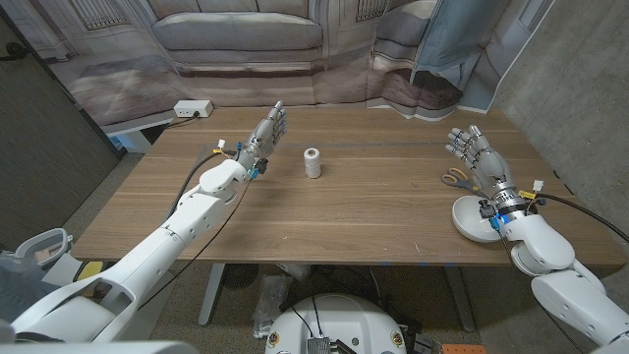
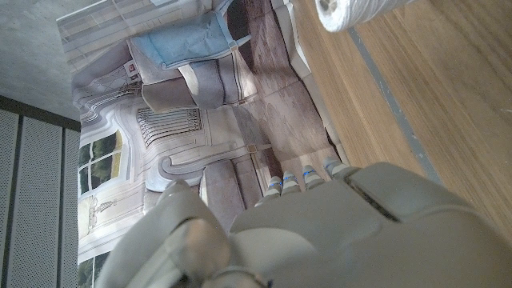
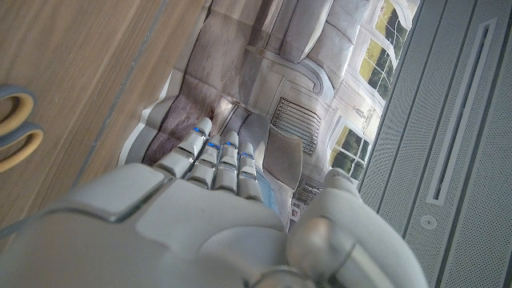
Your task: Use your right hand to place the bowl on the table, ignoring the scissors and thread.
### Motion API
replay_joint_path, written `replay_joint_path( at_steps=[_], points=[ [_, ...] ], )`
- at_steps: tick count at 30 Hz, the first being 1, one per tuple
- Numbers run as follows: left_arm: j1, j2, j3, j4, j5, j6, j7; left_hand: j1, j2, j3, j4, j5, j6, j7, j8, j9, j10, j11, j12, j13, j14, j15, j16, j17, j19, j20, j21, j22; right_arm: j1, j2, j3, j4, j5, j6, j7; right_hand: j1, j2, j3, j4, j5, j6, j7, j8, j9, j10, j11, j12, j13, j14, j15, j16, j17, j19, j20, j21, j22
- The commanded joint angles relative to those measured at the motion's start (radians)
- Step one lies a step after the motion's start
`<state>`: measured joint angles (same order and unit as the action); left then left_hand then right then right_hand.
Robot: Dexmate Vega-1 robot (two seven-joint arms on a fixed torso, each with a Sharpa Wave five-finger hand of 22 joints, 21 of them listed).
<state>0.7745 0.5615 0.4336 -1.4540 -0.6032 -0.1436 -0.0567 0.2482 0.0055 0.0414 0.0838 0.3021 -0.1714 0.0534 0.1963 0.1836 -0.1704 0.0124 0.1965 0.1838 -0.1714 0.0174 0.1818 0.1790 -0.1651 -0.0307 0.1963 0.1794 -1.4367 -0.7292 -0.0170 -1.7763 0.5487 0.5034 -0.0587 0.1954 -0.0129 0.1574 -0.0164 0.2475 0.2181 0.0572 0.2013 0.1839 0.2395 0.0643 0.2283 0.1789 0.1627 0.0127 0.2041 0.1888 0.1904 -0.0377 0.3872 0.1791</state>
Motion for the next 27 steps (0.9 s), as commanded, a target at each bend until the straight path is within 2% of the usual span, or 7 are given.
replay_joint_path(
  at_steps=[1,23,27],
  points=[
    [-0.013,-0.012,0.01,0.006,0.004,0.008,0.0,0.012,0.002,-0.004,0.003,-0.001,-0.046,-0.004,0.0,0.002,-0.044,-0.002,0.003,0.001,-0.054,0.0,0.004,0.005,-0.025,-0.045,0.0,0.001,-0.045,0.001,0.036,-0.02,-0.004,-0.004,0.001,0.007,0.006,0.002,-0.004,0.0,0.01,0.0,0.004,0.001,0.007,0.0,0.004,0.005,0.013,-0.001,0.002,0.001,0.011,-0.03,-0.006,0.003],
    [0.025,0.029,-0.005,-0.088,0.01,0.052,0.047,0.014,0.005,-0.006,0.002,-0.003,-0.046,-0.004,-0.001,0.002,-0.043,-0.002,0.004,0.002,-0.054,0.001,0.005,0.005,-0.025,-0.044,0.001,0.001,-0.105,0.022,0.082,-0.048,-0.03,0.013,0.013,0.008,0.008,0.001,-0.005,-0.001,0.014,-0.003,0.003,0.001,0.01,-0.002,0.002,0.005,0.016,-0.002,0.001,0.001,0.014,-0.03,-0.012,0.003],
    [0.029,0.028,-0.008,-0.087,0.007,0.048,0.048,0.014,0.005,-0.006,0.002,-0.004,-0.046,-0.004,-0.001,0.002,-0.042,-0.001,0.004,0.002,-0.054,0.002,0.005,0.005,-0.025,-0.044,0.001,0.001,-0.122,0.029,0.092,-0.06,-0.038,0.013,0.007,0.009,0.008,0.0,-0.006,-0.001,0.014,-0.004,0.003,0.001,0.011,-0.003,0.002,0.005,0.016,-0.003,0.0,0.001,0.014,-0.03,-0.013,0.003]
  ],
)
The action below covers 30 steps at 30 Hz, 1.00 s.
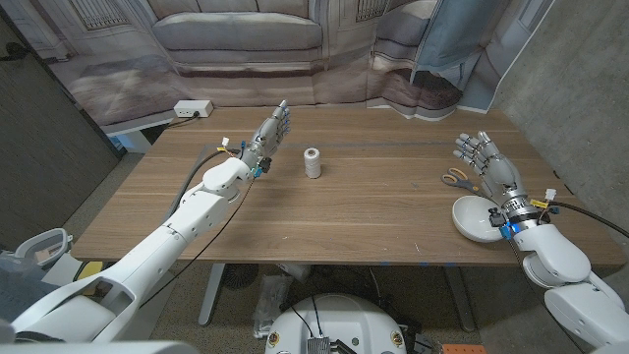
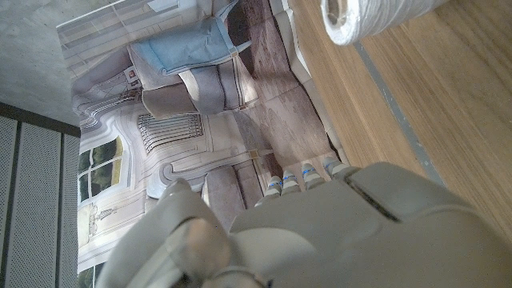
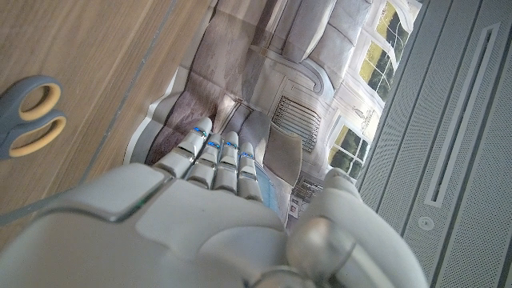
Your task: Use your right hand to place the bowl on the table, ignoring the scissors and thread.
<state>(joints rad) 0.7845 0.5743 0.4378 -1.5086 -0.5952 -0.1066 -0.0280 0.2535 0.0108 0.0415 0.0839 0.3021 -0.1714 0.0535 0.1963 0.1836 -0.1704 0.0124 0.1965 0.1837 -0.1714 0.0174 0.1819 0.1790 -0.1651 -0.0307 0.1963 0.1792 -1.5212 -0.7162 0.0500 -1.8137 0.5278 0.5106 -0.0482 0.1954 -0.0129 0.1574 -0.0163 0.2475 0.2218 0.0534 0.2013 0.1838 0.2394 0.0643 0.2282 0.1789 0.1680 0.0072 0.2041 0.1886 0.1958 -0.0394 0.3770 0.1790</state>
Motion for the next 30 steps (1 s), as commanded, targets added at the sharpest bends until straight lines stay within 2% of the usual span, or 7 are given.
replay_joint_path(
  at_steps=[1,6,8,17,26,30],
  points=[
    [0.019,0.014,-0.011,-0.029,-0.002,0.01,0.017,0.009,0.0,-0.007,0.002,-0.004,-0.046,-0.004,0.0,0.002,-0.042,-0.002,0.004,0.002,-0.054,0.001,0.005,0.005,-0.025,-0.044,0.001,0.002,-0.042,0.018,0.028,-0.023,-0.02,0.009,-0.003,0.009,0.008,0.0,-0.006,-0.001,0.01,-0.001,0.003,0.002,0.011,-0.002,0.002,0.005,0.011,0.002,0.0,0.002,0.009,-0.029,-0.003,0.003],
    [0.013,0.006,-0.005,-0.016,-0.002,0.008,0.012,0.01,0.0,-0.007,0.002,-0.004,-0.047,-0.003,-0.001,0.002,-0.043,-0.001,0.004,0.002,-0.054,0.001,0.005,0.005,-0.025,-0.044,0.001,0.002,-0.064,0.027,0.044,-0.03,-0.031,0.015,-0.007,0.009,0.009,0.0,-0.006,-0.001,0.011,-0.002,0.002,0.002,0.012,-0.008,0.001,0.005,0.016,-0.003,0.001,0.002,0.017,-0.031,-0.003,0.003],
    [0.011,0.005,-0.003,-0.015,-0.001,0.009,0.011,0.01,0.0,-0.007,0.002,-0.004,-0.046,-0.003,0.0,0.002,-0.044,-0.001,0.003,0.002,-0.054,0.001,0.005,0.005,-0.025,-0.044,0.001,0.002,-0.07,0.03,0.049,-0.032,-0.033,0.014,-0.008,0.009,0.009,-0.001,-0.007,-0.001,0.013,-0.002,0.002,0.002,0.018,-0.001,0.003,0.005,0.021,-0.005,0.002,0.002,0.02,-0.033,-0.003,0.003],
    [0.012,0.008,-0.004,-0.024,0.001,0.017,0.018,0.011,0.001,-0.008,0.002,-0.005,-0.047,-0.003,-0.001,0.002,-0.043,-0.001,0.004,0.002,-0.054,0.001,0.005,0.005,-0.026,-0.044,0.001,0.002,-0.077,0.042,0.054,-0.03,-0.038,0.018,0.002,0.009,0.01,-0.002,-0.007,-0.002,0.019,-0.003,0.003,0.002,0.022,-0.008,0.003,0.005,0.026,-0.006,0.003,0.002,0.023,-0.033,-0.006,0.003],
    [0.038,0.027,-0.015,-0.068,0.003,0.023,0.041,0.011,0.002,-0.009,0.002,-0.006,-0.047,-0.004,-0.001,0.003,-0.044,-0.001,0.004,0.002,-0.054,0.001,0.005,0.005,-0.026,-0.044,0.001,0.002,-0.099,0.058,0.069,-0.036,-0.064,0.045,0.002,0.01,0.01,-0.003,-0.008,-0.002,0.022,-0.006,0.003,0.002,0.026,-0.01,0.003,0.005,0.029,-0.008,0.003,0.002,0.024,-0.032,-0.009,0.004],
    [0.046,0.034,-0.019,-0.086,0.004,0.027,0.047,0.012,0.002,-0.01,0.002,-0.006,-0.044,-0.003,0.0,0.003,-0.043,0.0,0.004,0.002,-0.054,0.001,0.005,0.005,-0.026,-0.044,0.002,0.002,-0.112,0.066,0.079,-0.037,-0.067,0.056,0.003,0.014,0.017,0.0,-0.009,-0.001,0.027,-0.01,0.004,0.002,0.031,-0.021,0.004,0.006,0.033,-0.011,0.003,0.002,0.026,-0.034,-0.01,0.004]
  ],
)
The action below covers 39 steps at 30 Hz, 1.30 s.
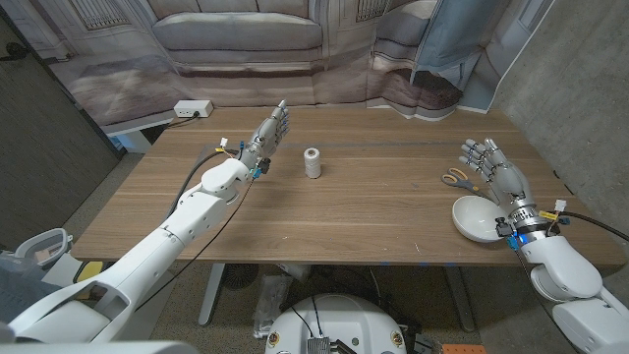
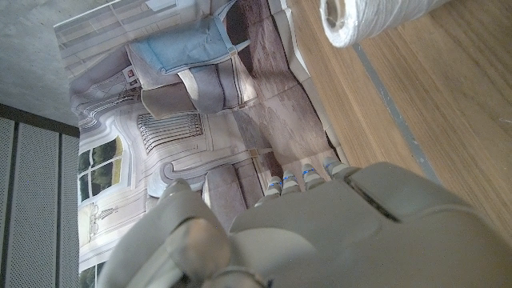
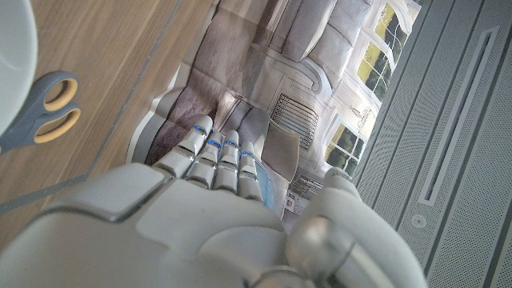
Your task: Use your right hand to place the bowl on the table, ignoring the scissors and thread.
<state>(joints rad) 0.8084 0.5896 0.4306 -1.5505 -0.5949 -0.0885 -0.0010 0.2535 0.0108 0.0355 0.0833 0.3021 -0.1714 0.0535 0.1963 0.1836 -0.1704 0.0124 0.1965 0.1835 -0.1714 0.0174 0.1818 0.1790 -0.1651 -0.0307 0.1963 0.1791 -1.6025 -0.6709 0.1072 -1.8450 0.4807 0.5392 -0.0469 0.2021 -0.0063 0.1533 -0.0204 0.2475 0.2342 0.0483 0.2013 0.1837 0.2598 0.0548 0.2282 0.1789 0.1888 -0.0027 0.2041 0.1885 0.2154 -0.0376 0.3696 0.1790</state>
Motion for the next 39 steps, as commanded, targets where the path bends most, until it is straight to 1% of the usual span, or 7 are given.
replay_joint_path(
  at_steps=[1,4,10,15,21,28,39],
  points=[
    [0.023,0.02,-0.012,-0.049,0.005,0.01,0.023,0.012,0.003,-0.004,0.002,-0.006,-0.044,-0.003,0.0,0.003,-0.043,-0.001,0.004,0.002,-0.054,0.001,0.005,0.005,-0.025,-0.044,0.002,0.002,-0.033,0.023,0.024,-0.007,-0.02,0.027,0.001,0.009,0.012,0.006,-0.005,-0.001,0.015,-0.005,0.004,0.002,0.011,-0.011,0.004,0.006,0.013,-0.001,0.003,0.002,0.007,-0.036,-0.003,0.004],
    [0.028,0.023,-0.014,-0.06,0.007,0.01,0.028,0.012,0.003,-0.004,0.002,-0.006,-0.043,-0.002,0.001,0.003,-0.043,-0.001,0.004,0.002,-0.054,0.001,0.005,0.005,-0.025,-0.044,0.002,0.002,-0.041,0.025,0.031,-0.01,-0.026,0.03,0.003,0.014,0.019,0.009,-0.007,0.0,0.017,-0.007,0.004,0.002,0.012,-0.012,0.004,0.006,0.016,-0.005,0.003,0.002,0.008,-0.037,-0.004,0.004],
    [0.036,0.026,-0.017,-0.073,0.007,0.017,0.039,0.013,0.004,-0.005,0.002,-0.007,-0.041,-0.002,0.001,0.003,-0.041,-0.001,0.005,0.002,-0.053,0.002,0.006,0.005,-0.024,-0.043,0.002,0.002,-0.057,0.034,0.043,-0.018,-0.026,0.028,0.005,0.021,0.018,0.011,-0.012,0.001,0.019,-0.007,0.004,0.002,0.015,-0.011,0.004,0.006,0.016,-0.005,0.002,0.001,0.009,-0.038,-0.007,0.004],
    [0.034,0.022,-0.01,-0.067,0.009,0.022,0.04,0.014,0.004,-0.006,0.002,-0.008,-0.04,-0.003,0.001,0.003,-0.041,-0.001,0.005,0.002,-0.053,0.002,0.006,0.005,-0.024,-0.044,0.003,0.002,-0.067,0.04,0.051,-0.017,-0.024,0.027,0.009,0.027,0.017,0.011,-0.016,0.001,0.02,-0.008,0.004,0.002,0.015,-0.01,0.003,0.006,0.015,-0.004,0.0,0.0,0.008,-0.038,-0.009,0.004],
    [0.025,0.015,-0.003,-0.056,0.012,0.024,0.036,0.014,0.005,-0.007,0.002,-0.008,-0.039,-0.002,0.001,0.003,-0.041,-0.001,0.005,0.002,-0.053,0.002,0.006,0.005,-0.023,-0.043,0.003,0.002,-0.078,0.046,0.064,-0.018,-0.026,0.031,0.014,0.031,0.016,0.011,-0.019,0.001,0.02,-0.009,0.003,0.002,0.015,-0.017,0.002,0.006,0.015,-0.005,-0.001,0.0,0.009,-0.038,-0.011,0.004],
    [0.025,0.008,-0.001,-0.044,0.016,0.011,0.035,0.015,0.005,-0.008,0.002,-0.009,-0.04,-0.001,0.001,0.003,-0.041,-0.001,0.005,0.002,-0.053,0.003,0.006,0.005,-0.023,-0.044,0.003,0.002,-0.108,0.066,0.087,-0.036,-0.03,0.038,0.008,0.033,0.015,0.011,-0.021,0.001,0.022,-0.01,0.003,0.002,0.017,-0.017,0.002,0.006,0.015,-0.005,-0.002,0.0,0.01,-0.038,-0.014,0.004],
    [0.021,0.009,0.0,-0.046,0.018,0.017,0.037,0.016,0.007,-0.01,0.001,-0.01,-0.04,-0.002,0.001,0.003,-0.039,-0.001,0.005,0.002,-0.052,0.003,0.006,0.005,-0.023,-0.042,0.004,0.002,-0.119,0.081,0.097,-0.038,-0.036,0.044,0.02,0.035,0.015,0.01,-0.023,0.0,0.023,-0.01,0.002,0.002,0.018,-0.018,0.001,0.006,0.016,-0.005,-0.003,0.001,0.012,-0.039,-0.016,0.005]
  ],
)
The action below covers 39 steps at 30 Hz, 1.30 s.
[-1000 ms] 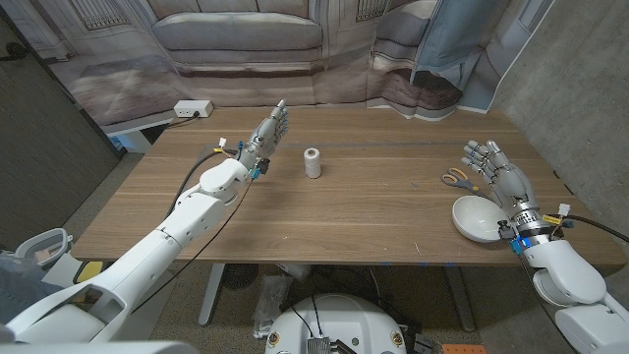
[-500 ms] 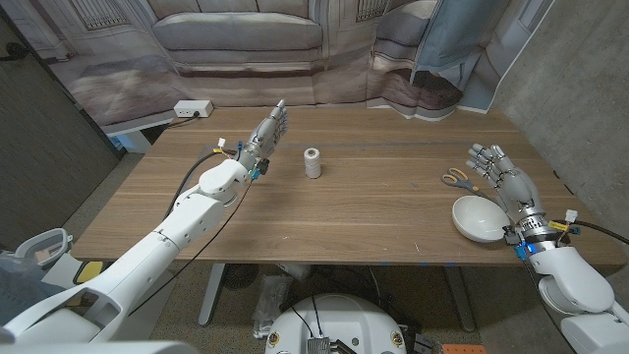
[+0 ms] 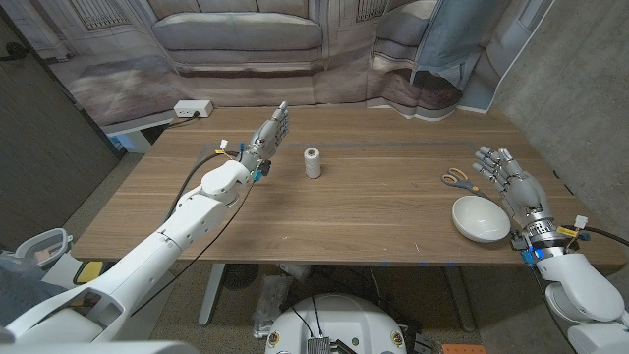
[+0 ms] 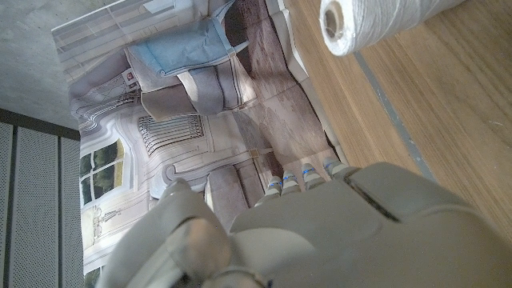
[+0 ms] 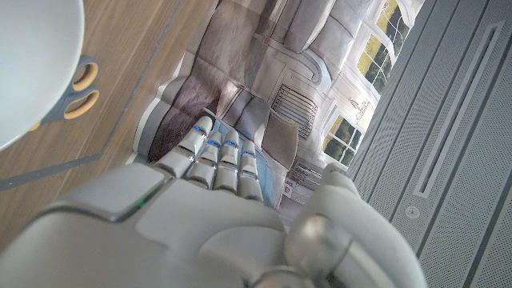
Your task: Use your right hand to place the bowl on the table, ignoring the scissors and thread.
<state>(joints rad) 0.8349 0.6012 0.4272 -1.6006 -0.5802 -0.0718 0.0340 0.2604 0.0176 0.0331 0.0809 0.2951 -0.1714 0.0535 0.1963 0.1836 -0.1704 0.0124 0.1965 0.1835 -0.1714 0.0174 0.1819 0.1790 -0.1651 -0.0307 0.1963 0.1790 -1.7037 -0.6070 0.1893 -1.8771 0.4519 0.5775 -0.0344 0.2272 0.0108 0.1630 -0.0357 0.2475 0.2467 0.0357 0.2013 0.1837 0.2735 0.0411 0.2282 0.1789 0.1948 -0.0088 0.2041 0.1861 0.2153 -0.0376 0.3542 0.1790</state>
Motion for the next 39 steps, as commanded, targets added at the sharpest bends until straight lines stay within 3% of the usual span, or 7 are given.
replay_joint_path(
  at_steps=[1,23,39],
  points=[
    [-0.007,-0.004,0.004,0.004,0.007,0.003,0.009,0.01,0.0,-0.007,0.004,-0.003,-0.039,-0.002,0.001,0.003,-0.039,-0.001,0.005,0.002,-0.052,0.003,0.006,0.005,-0.023,-0.042,0.004,0.002,-0.019,0.018,0.016,-0.007,-0.01,0.004,0.008,0.009,-0.002,0.0,-0.008,0.0,0.011,0.003,0.002,0.002,0.003,-0.004,0.0,0.006,0.011,0.0,-0.003,0.003,0.012,-0.039,-0.001,0.005],
    [-0.056,-0.033,0.034,0.057,0.023,0.01,-0.014,0.013,0.003,-0.01,0.003,-0.005,-0.04,-0.001,0.0,0.003,-0.039,-0.001,0.005,0.002,-0.05,0.004,0.007,0.005,-0.021,-0.04,0.004,0.002,-0.1,0.06,0.07,-0.04,-0.056,0.018,0.01,0.012,0.0,-0.001,-0.01,0.0,0.017,-0.001,0.002,0.002,0.013,-0.011,0.001,0.006,0.02,-0.004,-0.001,0.004,0.016,-0.041,-0.007,0.005],
    [-0.08,-0.039,0.041,0.069,0.022,0.024,-0.029,0.017,0.007,-0.013,0.002,-0.006,-0.033,0.0,0.003,0.003,-0.032,0.0,0.008,0.002,-0.043,0.005,0.009,0.005,-0.013,-0.044,0.007,0.002,-0.123,0.092,0.069,-0.037,-0.073,0.046,0.021,0.012,0.002,-0.003,-0.012,0.0,0.032,-0.007,0.005,0.002,0.02,-0.019,0.001,0.006,0.016,-0.005,-0.004,0.005,0.012,-0.044,-0.015,0.006]
  ],
)
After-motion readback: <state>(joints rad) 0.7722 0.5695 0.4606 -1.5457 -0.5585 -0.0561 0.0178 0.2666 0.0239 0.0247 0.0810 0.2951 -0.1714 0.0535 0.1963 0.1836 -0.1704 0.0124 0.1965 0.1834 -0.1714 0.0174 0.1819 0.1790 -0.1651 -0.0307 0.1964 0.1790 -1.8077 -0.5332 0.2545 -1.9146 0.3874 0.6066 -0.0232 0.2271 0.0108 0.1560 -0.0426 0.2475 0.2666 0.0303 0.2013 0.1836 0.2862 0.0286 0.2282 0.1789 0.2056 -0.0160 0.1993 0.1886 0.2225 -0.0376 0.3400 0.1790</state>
